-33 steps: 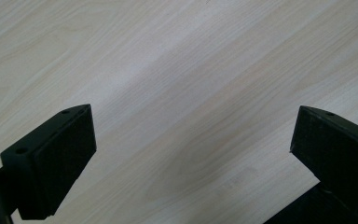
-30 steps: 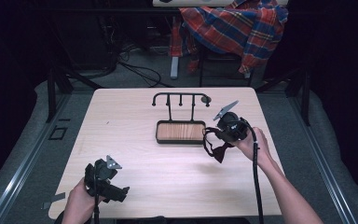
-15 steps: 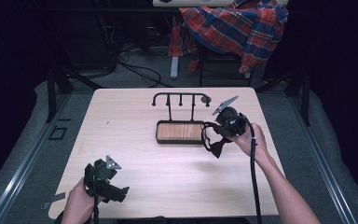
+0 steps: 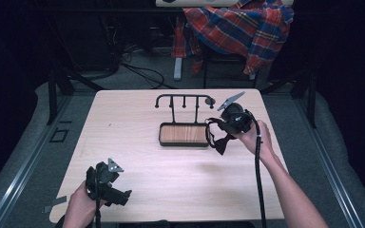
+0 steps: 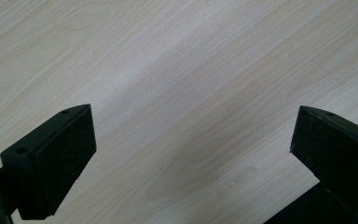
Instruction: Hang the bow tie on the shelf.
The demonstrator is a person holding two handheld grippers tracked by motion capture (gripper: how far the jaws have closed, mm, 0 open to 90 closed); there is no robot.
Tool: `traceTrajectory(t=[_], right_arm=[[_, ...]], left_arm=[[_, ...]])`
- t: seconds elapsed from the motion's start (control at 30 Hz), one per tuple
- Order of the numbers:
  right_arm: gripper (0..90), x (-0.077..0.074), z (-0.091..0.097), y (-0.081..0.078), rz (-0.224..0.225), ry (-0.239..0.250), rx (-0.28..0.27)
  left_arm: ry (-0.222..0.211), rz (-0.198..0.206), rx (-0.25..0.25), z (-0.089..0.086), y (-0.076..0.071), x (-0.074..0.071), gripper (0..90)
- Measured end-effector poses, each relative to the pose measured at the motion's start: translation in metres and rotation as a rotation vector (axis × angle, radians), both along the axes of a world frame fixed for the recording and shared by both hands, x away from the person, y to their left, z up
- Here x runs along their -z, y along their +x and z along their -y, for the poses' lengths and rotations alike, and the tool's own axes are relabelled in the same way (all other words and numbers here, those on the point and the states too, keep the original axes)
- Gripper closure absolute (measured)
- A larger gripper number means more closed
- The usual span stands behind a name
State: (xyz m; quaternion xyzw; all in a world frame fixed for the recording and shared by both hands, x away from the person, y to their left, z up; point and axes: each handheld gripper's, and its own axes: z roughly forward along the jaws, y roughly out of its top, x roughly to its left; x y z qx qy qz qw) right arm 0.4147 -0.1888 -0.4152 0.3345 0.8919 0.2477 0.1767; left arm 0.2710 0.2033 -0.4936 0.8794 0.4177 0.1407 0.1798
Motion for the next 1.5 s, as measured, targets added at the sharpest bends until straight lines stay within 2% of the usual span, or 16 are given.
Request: traceTrajectory(t=[0.4, 0.67, 1.0, 1.07, 1.3, 1.5], right_arm=[[89.0, -0.018, -0.002, 0.005, 0.039, 0.002, 0.005], [89.0, -0.029, -0.004, 0.013, 0.065, 0.021, 0.017], [89.1, -0.031, -0.007, 0.024, 0.076, 0.039, 0.040], [89.1, -0.031, -0.006, 0.027, 0.072, 0.028, 0.044], [89.0, -0.028, -0.006, 0.039, 0.082, 0.047, 0.086], [89.0, -0.021, -0.007, 0.049, 0.076, 0.039, 0.110]], left_arm=[[0.004, -0.002, 0.001, 0.000, 0.000, 0.000, 0.1], [0.005, -0.002, 0.001, 0.000, 0.000, 0.000, 0.1], [0.004, -0.002, 0.001, 0.000, 0.000, 0.000, 0.1], [0.004, -0.002, 0.001, 0.000, 0.000, 0.000, 0.1], [0.007, -0.002, 0.002, 0.001, 0.000, 0.000, 0.1], [0.006, 0.001, 0.003, 0.001, 0.000, 0.000, 0.1]])
